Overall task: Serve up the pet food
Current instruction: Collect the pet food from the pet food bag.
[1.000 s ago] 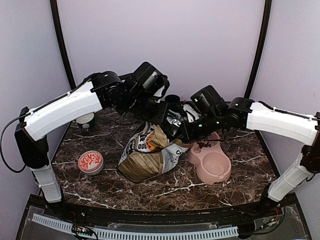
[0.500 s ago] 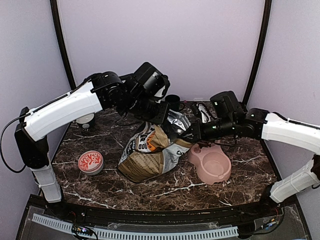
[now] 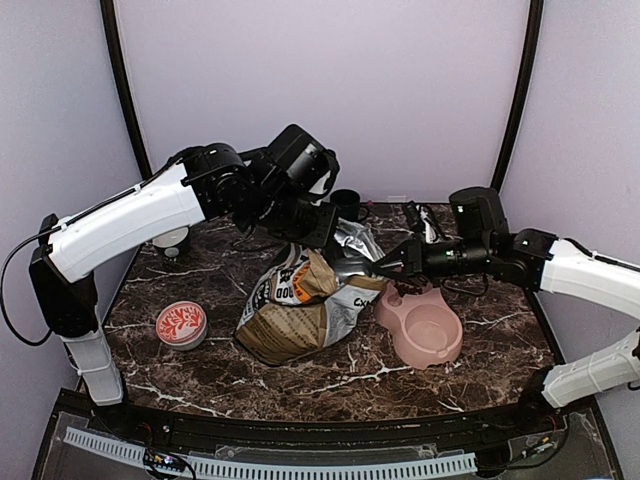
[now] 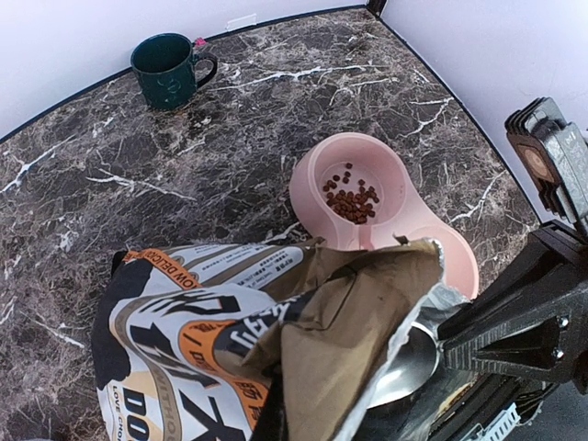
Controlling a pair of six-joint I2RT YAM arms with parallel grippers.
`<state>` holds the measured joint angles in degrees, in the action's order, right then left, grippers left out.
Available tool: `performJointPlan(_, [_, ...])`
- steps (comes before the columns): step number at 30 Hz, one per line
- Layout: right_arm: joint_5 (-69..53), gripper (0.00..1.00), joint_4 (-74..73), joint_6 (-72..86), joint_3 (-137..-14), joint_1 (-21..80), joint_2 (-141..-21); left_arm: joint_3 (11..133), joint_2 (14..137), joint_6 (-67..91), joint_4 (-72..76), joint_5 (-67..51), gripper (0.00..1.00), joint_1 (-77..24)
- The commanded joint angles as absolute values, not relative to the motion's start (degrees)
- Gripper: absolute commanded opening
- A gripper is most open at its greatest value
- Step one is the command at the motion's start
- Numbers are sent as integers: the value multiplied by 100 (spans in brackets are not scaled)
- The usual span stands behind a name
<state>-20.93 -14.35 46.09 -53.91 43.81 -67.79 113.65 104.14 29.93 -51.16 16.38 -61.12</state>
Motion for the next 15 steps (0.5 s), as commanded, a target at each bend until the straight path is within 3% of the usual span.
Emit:
performJointPlan(1, [-2092,0,-976,4829,-5199,4195,-6619,11503,10152,2897,-5212,1871,0,-6126])
performJointPlan(15, [-2360,0,-644,5022,-4840,4024,-6269,11221,9936,2836,-5074,2074,0,-6126])
